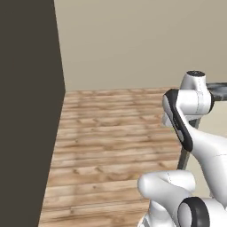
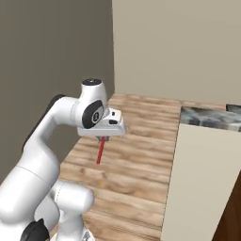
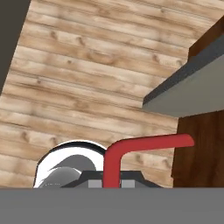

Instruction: Take a straw from the drawer in front and place it inside the glass cup on the dining counter.

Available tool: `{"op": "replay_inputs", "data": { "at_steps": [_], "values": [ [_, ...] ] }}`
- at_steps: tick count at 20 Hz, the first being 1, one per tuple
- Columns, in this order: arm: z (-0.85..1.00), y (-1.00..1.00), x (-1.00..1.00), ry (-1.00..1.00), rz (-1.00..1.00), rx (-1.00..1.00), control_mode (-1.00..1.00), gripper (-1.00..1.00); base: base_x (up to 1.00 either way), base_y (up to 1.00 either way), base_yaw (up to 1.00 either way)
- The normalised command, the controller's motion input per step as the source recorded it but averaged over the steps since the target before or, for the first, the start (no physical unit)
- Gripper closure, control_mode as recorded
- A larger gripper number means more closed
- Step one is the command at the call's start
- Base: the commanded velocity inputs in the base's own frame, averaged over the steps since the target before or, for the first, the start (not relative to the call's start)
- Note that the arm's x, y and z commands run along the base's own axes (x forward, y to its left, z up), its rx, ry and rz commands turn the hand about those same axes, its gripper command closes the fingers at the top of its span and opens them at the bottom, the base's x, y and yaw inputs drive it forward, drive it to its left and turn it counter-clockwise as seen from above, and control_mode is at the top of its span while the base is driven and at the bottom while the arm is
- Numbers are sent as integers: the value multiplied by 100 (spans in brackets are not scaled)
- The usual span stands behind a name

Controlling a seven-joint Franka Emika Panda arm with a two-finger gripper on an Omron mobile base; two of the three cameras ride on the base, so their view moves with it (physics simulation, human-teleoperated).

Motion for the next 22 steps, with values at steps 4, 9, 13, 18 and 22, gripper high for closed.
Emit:
{"op": "replay_inputs", "data": {
  "at_steps": [4,9,13,18,22],
  "values": [
    [0,0,0,0,0,0,100,100,100,8,-16],
    [0,0,0,0,0,0,100,100,100,6,-25],
    [0,0,0,0,0,0,100,100,100,36,-52],
    [0,0,0,0,0,0,100,100,87,48,-67],
    [0,0,0,0,0,0,100,100,93,68,-66]
  ]
}}
